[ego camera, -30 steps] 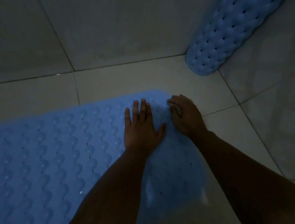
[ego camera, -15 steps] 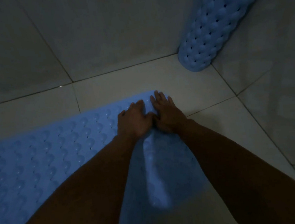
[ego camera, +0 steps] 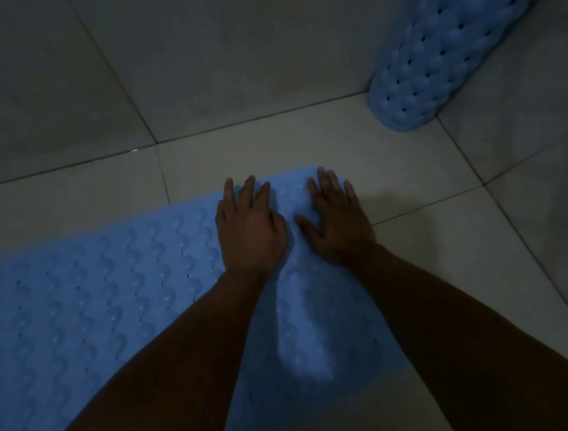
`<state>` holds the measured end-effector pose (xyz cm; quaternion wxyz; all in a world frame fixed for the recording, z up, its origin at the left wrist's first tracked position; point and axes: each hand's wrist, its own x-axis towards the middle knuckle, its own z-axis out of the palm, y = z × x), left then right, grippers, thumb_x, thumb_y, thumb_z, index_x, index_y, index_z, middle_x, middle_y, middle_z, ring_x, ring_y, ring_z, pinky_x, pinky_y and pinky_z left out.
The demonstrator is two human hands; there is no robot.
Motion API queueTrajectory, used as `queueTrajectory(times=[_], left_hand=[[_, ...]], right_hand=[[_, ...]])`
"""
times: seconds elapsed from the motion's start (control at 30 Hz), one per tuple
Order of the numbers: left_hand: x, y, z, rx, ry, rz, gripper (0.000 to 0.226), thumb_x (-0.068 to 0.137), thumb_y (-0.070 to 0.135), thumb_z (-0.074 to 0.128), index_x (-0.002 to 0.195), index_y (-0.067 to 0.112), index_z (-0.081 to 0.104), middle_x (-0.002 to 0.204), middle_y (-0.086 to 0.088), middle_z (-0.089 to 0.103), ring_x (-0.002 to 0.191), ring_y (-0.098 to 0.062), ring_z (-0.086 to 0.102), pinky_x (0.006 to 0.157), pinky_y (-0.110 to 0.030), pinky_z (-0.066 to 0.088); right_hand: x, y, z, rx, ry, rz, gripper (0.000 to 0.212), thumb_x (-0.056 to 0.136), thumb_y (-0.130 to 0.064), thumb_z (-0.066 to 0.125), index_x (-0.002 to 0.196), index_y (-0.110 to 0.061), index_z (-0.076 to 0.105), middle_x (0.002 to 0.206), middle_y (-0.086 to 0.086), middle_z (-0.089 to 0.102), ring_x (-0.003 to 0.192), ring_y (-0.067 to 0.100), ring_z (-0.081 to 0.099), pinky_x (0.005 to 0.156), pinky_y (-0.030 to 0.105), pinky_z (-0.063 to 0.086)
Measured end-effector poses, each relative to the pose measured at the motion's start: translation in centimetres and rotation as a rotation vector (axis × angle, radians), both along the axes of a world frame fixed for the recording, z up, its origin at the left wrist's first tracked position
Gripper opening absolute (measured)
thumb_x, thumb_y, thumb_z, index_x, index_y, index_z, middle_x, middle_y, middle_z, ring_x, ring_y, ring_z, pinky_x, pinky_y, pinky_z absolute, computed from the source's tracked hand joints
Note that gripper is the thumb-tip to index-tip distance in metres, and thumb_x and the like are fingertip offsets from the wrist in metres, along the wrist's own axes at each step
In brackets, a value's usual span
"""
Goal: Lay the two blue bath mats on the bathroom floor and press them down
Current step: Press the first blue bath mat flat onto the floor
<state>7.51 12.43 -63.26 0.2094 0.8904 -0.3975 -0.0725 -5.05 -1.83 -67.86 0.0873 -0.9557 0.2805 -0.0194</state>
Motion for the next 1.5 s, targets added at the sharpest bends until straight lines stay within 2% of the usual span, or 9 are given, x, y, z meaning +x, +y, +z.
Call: queueTrajectory(times=[0.33, 0.43, 0.53, 0.6, 0.67, 0.83, 0.97, 1.2, 1.5], left_hand=[[-0.6, 1.4, -0.3, 0.021, -0.025, 0.006, 0.061, 0.095, 0.039, 0.034, 0.151, 0.018, 0.047, 0.163, -0.008, 0.035, 0.156, -0.036, 0.016, 0.121, -0.058, 0.026], [-0.4, 2.4, 0.2, 0.013, -0.031, 0.004, 0.064, 0.093, 0.040, 0.028, 0.149, 0.017, 0.048, 0.163, -0.010, 0.036, 0.156, -0.037, 0.016, 0.121, -0.060, 0.026], [-0.7, 3.6, 1.4, -0.002, -0.014, 0.020, 0.068, 0.092, 0.041, 0.023, 0.149, 0.016, 0.049, 0.163, -0.011, 0.035, 0.156, -0.038, 0.014, 0.120, -0.061, 0.026], [-1.2, 4.3, 2.2, -0.023, 0.010, 0.038, 0.063, 0.094, 0.037, 0.029, 0.150, 0.016, 0.048, 0.164, -0.011, 0.034, 0.156, -0.038, 0.013, 0.121, -0.061, 0.025], [-1.7, 4.7, 2.6, -0.031, 0.011, 0.021, 0.062, 0.094, 0.036, 0.033, 0.151, 0.016, 0.047, 0.165, -0.011, 0.032, 0.157, -0.037, 0.012, 0.122, -0.060, 0.024], [-1.8, 5.1, 1.8, -0.029, -0.018, -0.010, 0.065, 0.093, 0.042, 0.027, 0.150, 0.017, 0.048, 0.164, -0.012, 0.034, 0.156, -0.038, 0.015, 0.122, -0.059, 0.025], [-1.9, 5.2, 0.0, 0.010, -0.023, -0.029, 0.060, 0.094, 0.039, 0.037, 0.150, 0.018, 0.048, 0.164, -0.010, 0.033, 0.156, -0.037, 0.014, 0.120, -0.060, 0.028], [-1.2, 4.6, -0.7, -0.020, -0.018, -0.017, 0.057, 0.096, 0.036, 0.041, 0.149, 0.016, 0.049, 0.164, -0.010, 0.034, 0.156, -0.036, 0.015, 0.121, -0.059, 0.026], [-1.5, 4.9, -0.9, 0.017, -0.006, -0.011, 0.059, 0.097, 0.038, 0.038, 0.150, 0.016, 0.046, 0.165, -0.011, 0.032, 0.157, -0.036, 0.012, 0.122, -0.059, 0.023]], right_hand=[[0.1, -0.3, -0.1, 0.008, 0.002, 0.000, 0.095, 0.092, -0.076, 0.023, 0.160, -0.010, 0.014, 0.169, 0.013, 0.005, 0.156, 0.026, 0.003, 0.126, 0.050, 0.004], [0.7, -1.0, 0.7, 0.129, 0.123, -0.009, 0.108, 0.083, -0.086, 0.021, 0.161, -0.012, 0.006, 0.169, 0.010, -0.003, 0.156, 0.024, -0.003, 0.126, 0.048, -0.001], [2.1, -2.4, 4.2, 0.282, 0.330, -0.016, 0.102, 0.089, -0.081, 0.031, 0.161, -0.014, 0.003, 0.169, 0.007, -0.003, 0.156, 0.023, -0.001, 0.126, 0.047, 0.003], [2.1, -2.1, 5.8, 0.245, 0.287, -0.025, 0.088, 0.096, -0.070, 0.034, 0.161, -0.016, 0.011, 0.169, 0.006, 0.010, 0.156, 0.022, 0.011, 0.126, 0.043, 0.012], [0.9, -0.4, 6.0, 0.229, 0.189, -0.057, 0.079, 0.100, -0.061, 0.037, 0.160, -0.016, 0.015, 0.168, 0.008, 0.014, 0.155, 0.023, 0.012, 0.126, 0.040, 0.014], [-2.5, 3.7, 2.5, 0.123, 0.158, -0.002, 0.095, 0.094, -0.077, 0.024, 0.161, -0.013, 0.001, 0.168, 0.013, -0.007, 0.156, 0.028, -0.008, 0.127, 0.049, 0.002], [-2.8, 4.9, 1.1, -0.007, 0.083, -0.041, 0.095, 0.093, -0.078, 0.017, 0.160, -0.011, 0.004, 0.169, 0.011, -0.003, 0.156, 0.025, -0.008, 0.126, 0.049, 0.001], [-3.3, 4.4, 0.6, 0.009, 0.032, -0.054, 0.085, 0.098, -0.070, 0.014, 0.161, -0.013, 0.009, 0.169, 0.009, 0.002, 0.157, 0.022, -0.005, 0.126, 0.051, 0.007], [-2.7, 3.7, 2.3, 0.128, 0.252, 0.012, 0.095, 0.092, -0.077, 0.017, 0.160, -0.015, -0.006, 0.168, 0.004, -0.016, 0.155, 0.022, -0.016, 0.126, 0.048, -0.005]])
